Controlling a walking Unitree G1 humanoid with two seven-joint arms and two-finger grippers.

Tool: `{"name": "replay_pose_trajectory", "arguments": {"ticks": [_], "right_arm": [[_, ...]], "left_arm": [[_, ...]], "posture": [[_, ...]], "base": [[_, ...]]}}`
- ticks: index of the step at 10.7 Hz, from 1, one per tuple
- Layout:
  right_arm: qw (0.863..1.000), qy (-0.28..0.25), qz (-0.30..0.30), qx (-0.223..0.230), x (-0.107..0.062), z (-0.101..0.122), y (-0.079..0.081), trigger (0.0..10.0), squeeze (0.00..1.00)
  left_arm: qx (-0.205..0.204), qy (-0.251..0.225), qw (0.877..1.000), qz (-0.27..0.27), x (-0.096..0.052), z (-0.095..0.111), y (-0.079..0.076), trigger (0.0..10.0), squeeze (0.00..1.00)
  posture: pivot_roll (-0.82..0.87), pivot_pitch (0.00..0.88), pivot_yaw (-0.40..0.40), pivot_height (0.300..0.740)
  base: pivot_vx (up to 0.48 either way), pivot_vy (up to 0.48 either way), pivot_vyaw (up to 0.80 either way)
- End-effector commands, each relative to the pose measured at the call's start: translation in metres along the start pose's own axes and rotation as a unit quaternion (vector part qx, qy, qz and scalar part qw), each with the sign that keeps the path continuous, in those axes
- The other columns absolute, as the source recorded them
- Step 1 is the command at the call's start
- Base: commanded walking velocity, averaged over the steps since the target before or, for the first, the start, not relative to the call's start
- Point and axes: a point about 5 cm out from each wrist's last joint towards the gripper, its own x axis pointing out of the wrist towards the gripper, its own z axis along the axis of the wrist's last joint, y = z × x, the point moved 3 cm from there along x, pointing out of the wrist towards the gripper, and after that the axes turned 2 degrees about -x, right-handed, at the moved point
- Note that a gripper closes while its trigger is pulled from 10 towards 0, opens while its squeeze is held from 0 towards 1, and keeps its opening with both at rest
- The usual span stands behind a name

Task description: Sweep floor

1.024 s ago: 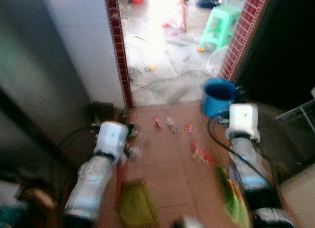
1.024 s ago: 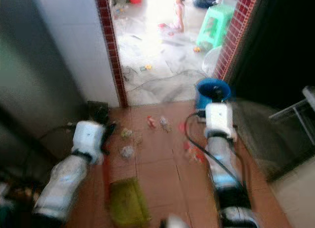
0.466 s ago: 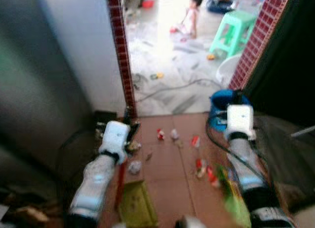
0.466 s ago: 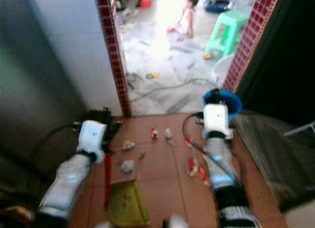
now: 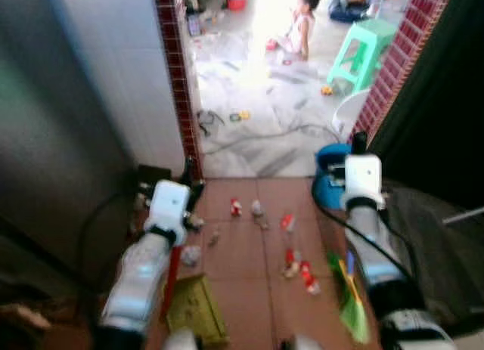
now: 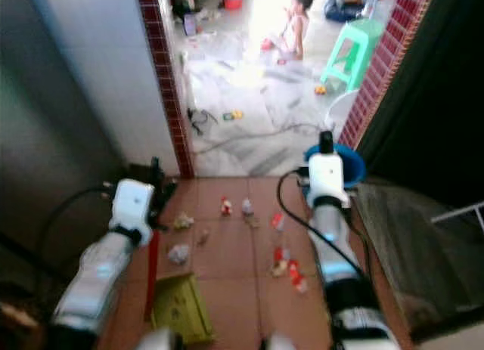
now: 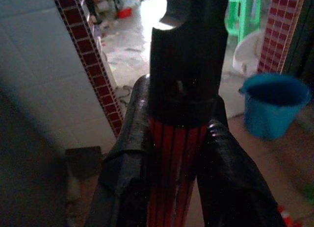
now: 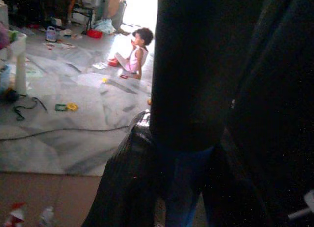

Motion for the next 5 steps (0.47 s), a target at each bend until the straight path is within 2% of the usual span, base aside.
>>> {"name": "replay_pose_trajectory", "arguments": {"ticks": [1, 3, 4, 5], "right_arm": [[1.000, -0.004, 0.007, -0.008, 0.002, 0.004, 0.003, 10.0, 0.00], [1.000, 0.008, 0.018, -0.011, -0.005, -0.002, 0.011, 10.0, 0.00], [1.000, 0.012, 0.024, -0.005, -0.007, -0.004, 0.015, 10.0, 0.00], [1.000, 0.008, 0.023, -0.004, -0.008, -0.005, 0.017, 10.0, 0.00]], "left_arm": [[-0.021, -0.012, 1.000, 0.012, -0.002, 0.006, 0.004, 10.0, 0.00], [-0.030, -0.003, 0.999, 0.035, -0.009, -0.003, 0.010, 10.0, 0.00], [-0.041, 0.000, 0.998, 0.050, -0.010, -0.004, 0.018, 10.0, 0.00], [-0.035, 0.002, 0.998, 0.054, -0.010, -0.006, 0.025, 10.0, 0.00]], "posture": [[0.03, 0.000, -0.021, 0.740], [0.02, 0.000, -0.016, 0.740], [0.01, 0.000, -0.001, 0.740], [0.01, 0.000, 0.009, 0.740]], "base": [[0.000, 0.000, 0.00], [0.000, 0.000, 0.00], [0.000, 0.000, 0.00], [0.000, 0.000, 0.00]]}}
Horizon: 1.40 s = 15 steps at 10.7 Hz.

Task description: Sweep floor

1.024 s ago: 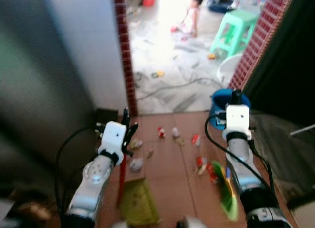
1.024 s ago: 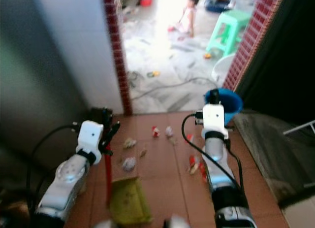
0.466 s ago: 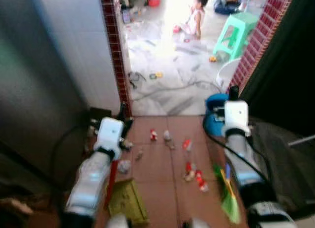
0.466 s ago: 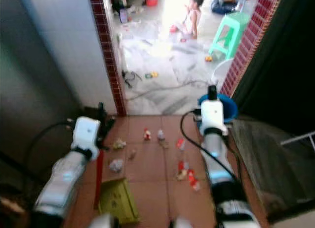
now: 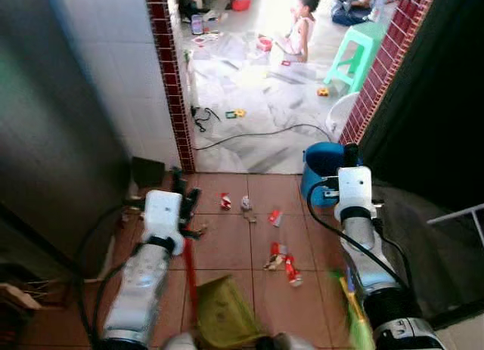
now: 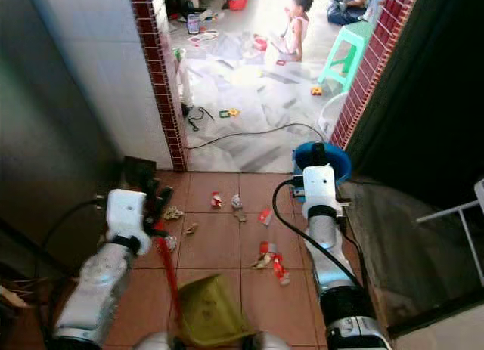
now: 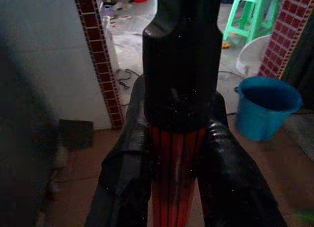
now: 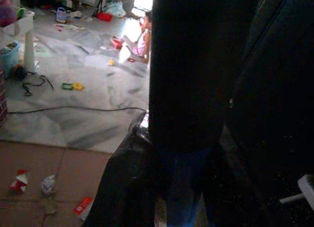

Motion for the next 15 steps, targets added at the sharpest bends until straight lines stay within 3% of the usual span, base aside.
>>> {"name": "replay_pose_trajectory", "arguments": {"ticks": [1, 5, 8, 15], "right_arm": [[1.000, -0.015, -0.015, 0.001, 0.0032, 0.0062, -0.0043, 10.0, 0.00], [1.000, -0.022, -0.004, 0.004, 0.0081, 0.0109, -0.0023, 10.0, 0.00], [0.999, -0.024, -0.004, 0.026, 0.0092, 0.0141, -0.0017, 10.0, 0.00], [0.999, -0.024, -0.004, 0.026, 0.0092, 0.0141, -0.0017, 10.0, 0.00]], "left_arm": [[0.022, -0.026, 0.999, 0.012, 0.0036, 0.0118, 0.0083, 10.0, 0.00], [0.040, -0.038, 0.998, 0.004, 0.0103, 0.0177, 0.0047, 10.0, 0.00], [0.051, -0.037, 0.998, 0.001, 0.0088, 0.0170, 0.0077, 10.0, 0.00], [0.051, -0.037, 0.998, 0.001, 0.0088, 0.0170, 0.0077, 10.0, 0.00]], "posture": [[0.01, 0.000, 0.012, 0.740], [0.02, 0.000, -0.006, 0.740], [0.01, 0.000, -0.001, 0.740], [0.01, 0.000, -0.001, 0.740]], "base": [[0.000, 0.000, 0.00], [0.000, 0.000, 0.00], [0.000, 0.000, 0.00], [0.000, 0.000, 0.00]]}}
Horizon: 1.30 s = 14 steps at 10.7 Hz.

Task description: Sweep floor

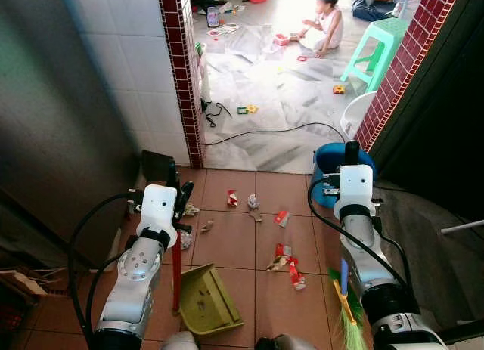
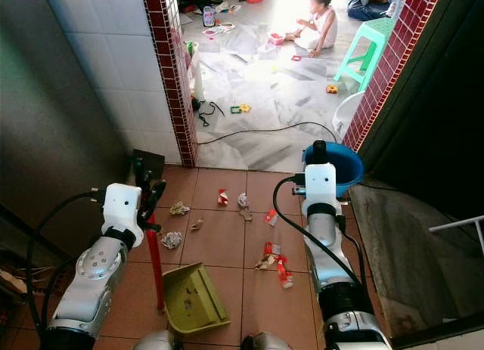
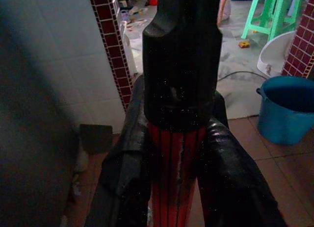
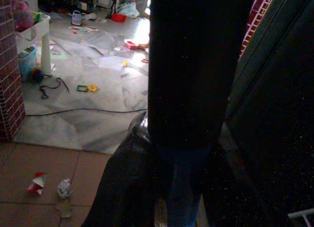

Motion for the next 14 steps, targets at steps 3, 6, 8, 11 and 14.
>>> {"name": "replay_pose_trajectory", "arguments": {"ticks": [3, 6, 8, 11, 14], "right_arm": [[1.000, -0.026, 0.000, 0.005, 0.005, 0.013, 0.000, 10.0, 0.00], [0.999, -0.010, 0.006, 0.047, 0.002, 0.007, 0.002, 10.0, 0.00], [0.999, -0.010, 0.011, 0.045, 0.005, 0.008, 0.001, 10.0, 0.00], [0.999, -0.012, 0.015, 0.048, 0.007, 0.010, 0.002, 10.0, 0.00], [0.999, -0.004, 0.016, 0.049, 0.008, 0.011, 0.004, 10.0, 0.00]], "left_arm": [[0.016, -0.019, 1.000, 0.000, 0.002, 0.010, 0.004, 10.0, 0.00], [0.026, -0.013, 1.000, -0.004, 0.008, 0.009, 0.002, 10.0, 0.00], [0.038, -0.015, 0.999, -0.008, 0.007, 0.009, 0.001, 10.0, 0.00], [0.043, -0.016, 0.999, -0.007, 0.007, 0.009, 0.002, 10.0, 0.00], [0.060, -0.019, 0.998, -0.020, 0.013, 0.016, 0.002, 10.0, 0.00]], "posture": [[0.01, 0.000, -0.001, 0.740], [0.00, 0.000, 0.025, 0.740], [0.01, 0.000, 0.012, 0.740], [0.01, 0.000, 0.002, 0.740], [0.03, 0.000, -0.040, 0.740]], "base": [[0.000, 0.000, 0.00], [0.000, 0.000, 0.00], [0.000, 0.000, 0.00], [0.000, 0.000, 0.00], [0.000, 0.000, 0.00]]}}
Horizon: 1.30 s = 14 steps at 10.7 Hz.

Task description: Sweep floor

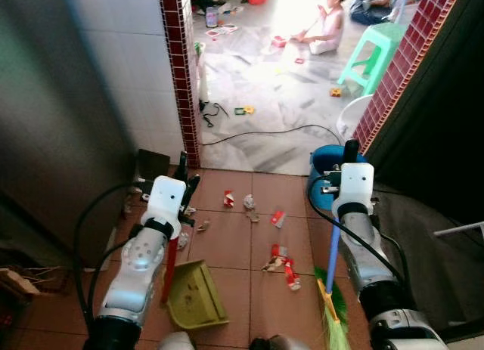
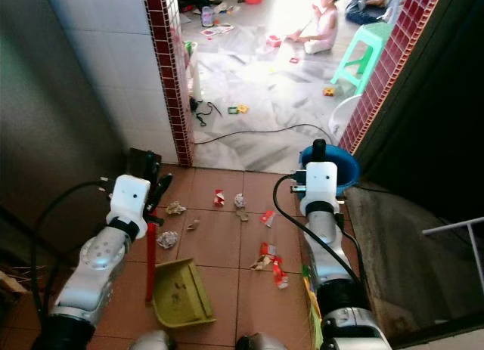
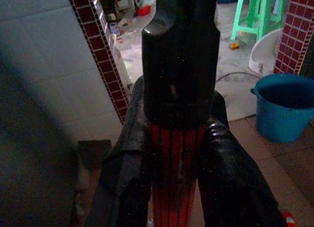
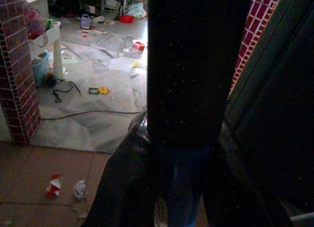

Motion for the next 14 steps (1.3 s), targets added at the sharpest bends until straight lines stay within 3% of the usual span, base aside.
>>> {"name": "replay_pose_trajectory", "arguments": {"ticks": [1, 3, 8, 10, 14], "right_arm": [[1.000, -0.008, 0.002, 0.013, 0.001, 0.007, 0.007, 10.0, 0.00], [1.000, -0.005, -0.006, 0.024, -0.001, 0.002, 0.007, 10.0, 0.00], [1.000, -0.013, 0.000, 0.011, 0.005, 0.007, -0.001, 10.0, 0.00], [1.000, -0.009, 0.002, 0.011, 0.002, 0.003, 0.002, 10.0, 0.00], [1.000, -0.008, 0.001, 0.006, 0.003, 0.003, -0.003, 10.0, 0.00]], "left_arm": [[0.012, -0.001, 1.000, -0.003, -0.001, 0.000, 0.003, 10.0, 0.00], [0.011, 0.004, 1.000, -0.020, -0.003, -0.005, -0.002, 10.0, 0.00], [-0.029, -0.012, 0.999, -0.033, -0.003, 0.002, -0.013, 10.0, 0.00], [-0.031, -0.013, 0.999, -0.030, -0.002, 0.003, -0.011, 10.0, 0.00], [-0.056, -0.019, 0.998, -0.018, -0.002, 0.004, -0.007, 10.0, 0.00]], "posture": [[0.02, 0.000, 0.009, 0.740], [0.01, 0.000, 0.038, 0.740], [0.01, 0.000, 0.014, 0.740], [0.01, 0.000, 0.008, 0.740], [0.00, 0.000, 0.005, 0.740]], "base": [[0.000, 0.000, -0.80], [0.000, 0.000, -0.80], [0.000, -0.064, 0.00], [0.000, -0.313, 0.00], [0.000, 0.000, 0.00]]}}
